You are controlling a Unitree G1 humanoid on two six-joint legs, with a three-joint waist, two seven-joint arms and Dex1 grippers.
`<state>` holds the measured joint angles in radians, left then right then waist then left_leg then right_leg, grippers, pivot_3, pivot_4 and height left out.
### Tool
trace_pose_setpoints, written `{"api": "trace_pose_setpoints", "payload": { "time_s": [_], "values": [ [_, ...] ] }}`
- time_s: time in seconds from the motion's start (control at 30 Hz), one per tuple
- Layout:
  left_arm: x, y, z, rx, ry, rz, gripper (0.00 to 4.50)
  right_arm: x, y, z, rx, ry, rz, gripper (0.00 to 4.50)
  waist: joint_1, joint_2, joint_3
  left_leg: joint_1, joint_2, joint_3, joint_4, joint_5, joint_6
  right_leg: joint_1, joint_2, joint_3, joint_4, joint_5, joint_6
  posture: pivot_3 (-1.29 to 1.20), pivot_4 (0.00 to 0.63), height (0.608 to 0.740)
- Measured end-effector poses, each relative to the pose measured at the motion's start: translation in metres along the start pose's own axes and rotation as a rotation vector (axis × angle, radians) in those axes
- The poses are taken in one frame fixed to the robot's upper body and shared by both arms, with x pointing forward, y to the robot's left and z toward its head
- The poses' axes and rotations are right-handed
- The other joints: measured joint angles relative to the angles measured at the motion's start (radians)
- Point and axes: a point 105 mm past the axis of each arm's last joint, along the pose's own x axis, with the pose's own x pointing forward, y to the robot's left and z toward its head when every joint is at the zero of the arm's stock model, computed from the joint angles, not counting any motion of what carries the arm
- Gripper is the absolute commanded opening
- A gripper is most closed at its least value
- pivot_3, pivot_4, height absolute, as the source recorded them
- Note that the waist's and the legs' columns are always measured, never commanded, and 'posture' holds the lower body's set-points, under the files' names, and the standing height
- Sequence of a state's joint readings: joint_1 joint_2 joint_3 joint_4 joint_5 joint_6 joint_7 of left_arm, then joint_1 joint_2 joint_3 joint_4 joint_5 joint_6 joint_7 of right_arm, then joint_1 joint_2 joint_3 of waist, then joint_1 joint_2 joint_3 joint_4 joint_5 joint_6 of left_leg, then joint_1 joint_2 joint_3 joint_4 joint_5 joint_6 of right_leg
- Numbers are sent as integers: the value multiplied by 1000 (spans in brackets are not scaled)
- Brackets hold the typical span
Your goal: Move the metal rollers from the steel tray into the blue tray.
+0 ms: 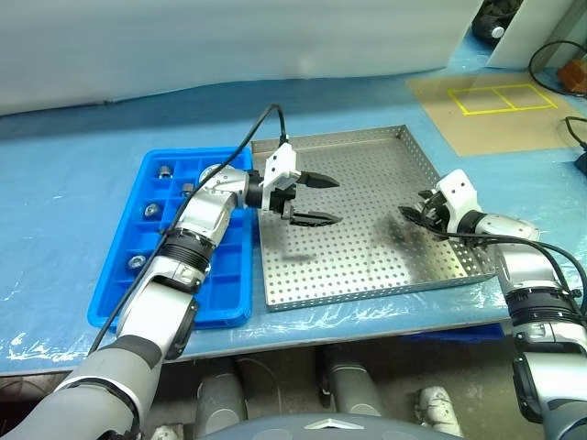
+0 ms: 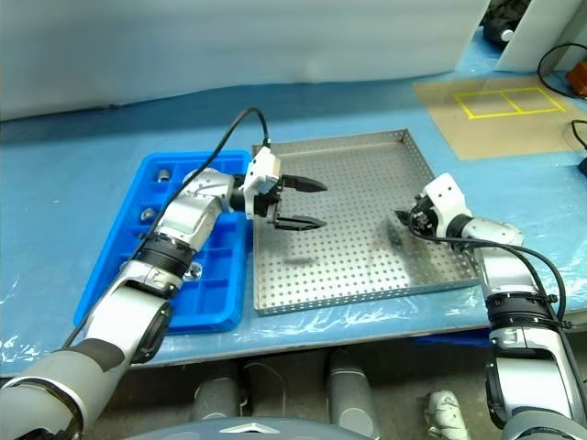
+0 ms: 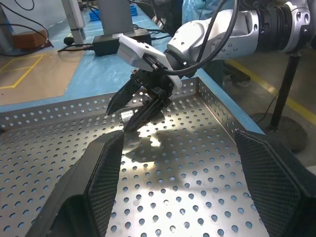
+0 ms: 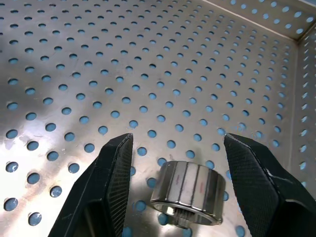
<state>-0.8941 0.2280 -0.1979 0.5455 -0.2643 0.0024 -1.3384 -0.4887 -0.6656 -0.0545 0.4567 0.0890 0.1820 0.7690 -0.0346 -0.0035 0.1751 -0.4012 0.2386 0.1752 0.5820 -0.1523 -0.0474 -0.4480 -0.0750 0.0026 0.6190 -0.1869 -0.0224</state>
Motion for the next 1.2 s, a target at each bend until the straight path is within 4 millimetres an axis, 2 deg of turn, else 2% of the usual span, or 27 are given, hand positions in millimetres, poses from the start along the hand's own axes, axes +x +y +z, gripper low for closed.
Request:
{"api": "trace_pose_setpoints", "payload": {
  "time_s": [0.3,0.43,0.63,0.73,0.93,1.03,1.2],
  "values": [
    [-3,1,-1,-1,9,12,3746,2,5,-7,13,22,23,2985,5,0,0,0,0,0,0,0,0,0,0,0,0,0,0,-367,150,740],
    [-6,1,-3,-4,16,20,3746,2,4,-17,34,49,19,2115,6,0,0,0,0,0,0,0,0,0,0,0,-1,0,0,-364,150,740],
    [-7,0,-1,7,19,21,3746,1,3,-18,34,53,18,2115,9,0,0,0,0,0,-1,0,0,0,0,0,-1,0,0,-358,150,740],
    [-9,-2,-4,-4,23,25,3746,-1,4,-19,33,53,17,1710,13,0,0,0,0,0,-1,0,0,0,0,0,-1,0,0,-355,150,740],
    [-15,0,-4,-9,36,36,3746,0,7,-16,24,43,26,1710,16,0,0,0,0,0,-1,0,0,0,0,0,-2,0,0,-330,150,740],
    [-22,-3,3,1,40,24,3746,9,16,0,7,9,64,1710,14,0,0,0,1,1,-2,0,-1,-1,0,0,-2,0,0,-298,150,740],
    [-48,-11,6,15,91,35,3746,25,31,64,-75,-148,148,1710,18,1,1,-1,3,1,-6,1,-3,-5,1,0,-1,0,0,-233,150,740]
  ]
}}
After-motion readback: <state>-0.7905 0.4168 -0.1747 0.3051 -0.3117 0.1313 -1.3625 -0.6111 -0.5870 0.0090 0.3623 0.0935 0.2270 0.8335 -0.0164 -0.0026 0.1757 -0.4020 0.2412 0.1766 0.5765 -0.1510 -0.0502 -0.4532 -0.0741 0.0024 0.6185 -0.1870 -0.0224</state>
